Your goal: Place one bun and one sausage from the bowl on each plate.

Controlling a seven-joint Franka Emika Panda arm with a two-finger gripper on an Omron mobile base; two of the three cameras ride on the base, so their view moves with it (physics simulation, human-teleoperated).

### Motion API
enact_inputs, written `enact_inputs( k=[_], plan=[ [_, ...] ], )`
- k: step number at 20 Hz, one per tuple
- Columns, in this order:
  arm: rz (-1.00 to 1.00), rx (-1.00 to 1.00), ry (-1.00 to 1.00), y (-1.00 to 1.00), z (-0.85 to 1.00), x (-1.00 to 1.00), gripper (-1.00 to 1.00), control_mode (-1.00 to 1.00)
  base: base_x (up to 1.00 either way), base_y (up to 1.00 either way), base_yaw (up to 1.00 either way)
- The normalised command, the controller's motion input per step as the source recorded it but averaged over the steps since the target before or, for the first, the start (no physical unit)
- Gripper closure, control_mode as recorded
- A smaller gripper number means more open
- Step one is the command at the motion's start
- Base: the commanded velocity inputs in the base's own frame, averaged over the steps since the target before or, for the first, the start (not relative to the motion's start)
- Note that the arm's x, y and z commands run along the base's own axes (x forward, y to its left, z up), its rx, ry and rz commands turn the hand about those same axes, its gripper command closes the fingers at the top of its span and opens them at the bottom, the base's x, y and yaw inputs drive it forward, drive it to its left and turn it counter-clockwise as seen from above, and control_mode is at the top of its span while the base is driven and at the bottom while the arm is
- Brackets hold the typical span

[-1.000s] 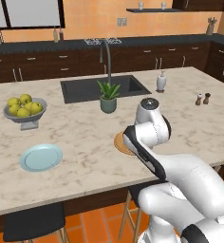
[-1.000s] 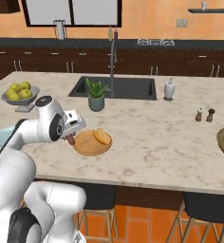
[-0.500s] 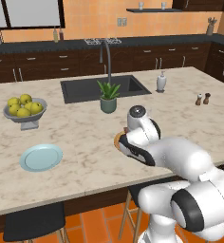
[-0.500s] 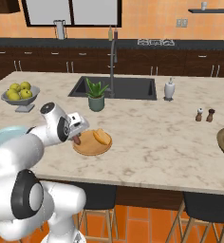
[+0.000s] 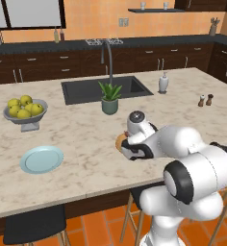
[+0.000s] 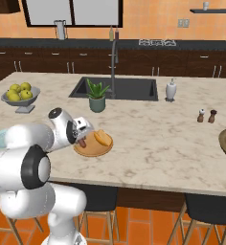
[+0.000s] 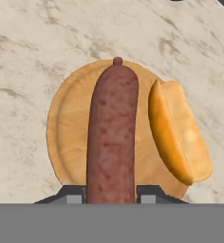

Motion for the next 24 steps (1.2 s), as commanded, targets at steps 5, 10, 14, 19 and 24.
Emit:
enact_inputs(
  k=[5, 10, 14, 19, 24],
  plan=[
    [0.00, 0.00, 0.00, -0.04, -0.27, 0.35, 1.00, -1.00, 0.00, 0.00, 0.00],
    [0.00, 0.00, 0.00, -0.01, -0.21, 0.21, 1.00, -1.00, 0.00, 0.00, 0.00],
    [0.00, 0.00, 0.00, 0.00, -0.15, 0.08, 1.00, -1.00, 0.00, 0.00, 0.00],
    [0.00, 0.00, 0.00, 0.00, -0.11, 0.14, 1.00, -1.00, 0.00, 0.00, 0.00],
    [0.00, 0.00, 0.00, 0.00, -0.10, 0.11, -1.00, -1.00, 0.00, 0.00, 0.00]
  ],
)
